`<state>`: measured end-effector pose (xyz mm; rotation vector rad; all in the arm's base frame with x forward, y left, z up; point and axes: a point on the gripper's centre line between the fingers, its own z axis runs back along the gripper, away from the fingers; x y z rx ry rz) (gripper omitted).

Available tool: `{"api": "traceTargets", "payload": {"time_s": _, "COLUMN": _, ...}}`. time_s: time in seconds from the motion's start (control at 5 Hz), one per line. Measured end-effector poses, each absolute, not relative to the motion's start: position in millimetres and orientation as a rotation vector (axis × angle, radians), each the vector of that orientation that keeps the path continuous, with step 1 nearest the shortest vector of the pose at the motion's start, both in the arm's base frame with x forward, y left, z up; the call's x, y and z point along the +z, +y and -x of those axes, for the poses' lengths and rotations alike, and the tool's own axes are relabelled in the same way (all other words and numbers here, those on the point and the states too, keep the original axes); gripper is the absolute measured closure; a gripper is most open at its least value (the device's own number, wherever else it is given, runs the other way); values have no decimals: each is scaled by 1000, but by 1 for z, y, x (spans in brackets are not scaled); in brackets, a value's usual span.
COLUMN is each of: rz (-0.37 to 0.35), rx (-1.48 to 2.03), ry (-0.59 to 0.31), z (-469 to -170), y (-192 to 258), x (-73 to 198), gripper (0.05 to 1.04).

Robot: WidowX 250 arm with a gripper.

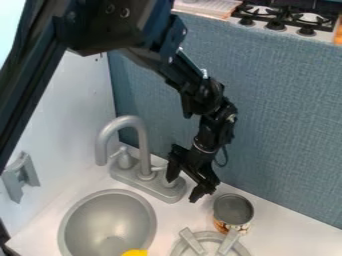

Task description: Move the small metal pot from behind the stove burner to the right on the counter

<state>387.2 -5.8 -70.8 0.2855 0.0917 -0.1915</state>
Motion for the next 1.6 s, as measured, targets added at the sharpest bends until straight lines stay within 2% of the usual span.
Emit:
{"api": "traceTargets", "payload": {"time_s": 0.4, "rz": -246, "rx": -242, "ry": 70, "z": -390, "y": -27, "x": -86, "gripper": 83}}
{"api": "traceTargets", "payload": {"time_s": 0.6, "rz": -163, "rx": -244, "ry": 16, "z": -391, "y": -41, "x": -95, "gripper": 83}}
{"api": "traceTargets", "payload": {"time_s": 0.8, "rz": -45, "rx": -276, "ry": -33, "z": -388, "y": -78, "x": -99, "gripper": 83}}
{"api": "traceTargets", "payload": {"time_s": 1.0, "rz": 54, "rx": -293, "ry": -100, "z": -391, "y": -112, "x": -89, "gripper": 83}}
{"api": "traceTargets", "payload": {"time_s": 1.2, "rz": 104, "rx": -296, "ry": -138, "z": -391, "y": -127, "x": -85, "gripper": 83}}
{"api": "traceTargets", "payload": {"time_s": 1.6, "rz": 170, "rx": -313, "ry": -156, "z": -389, "y": -145, "x": -84, "gripper": 83}}
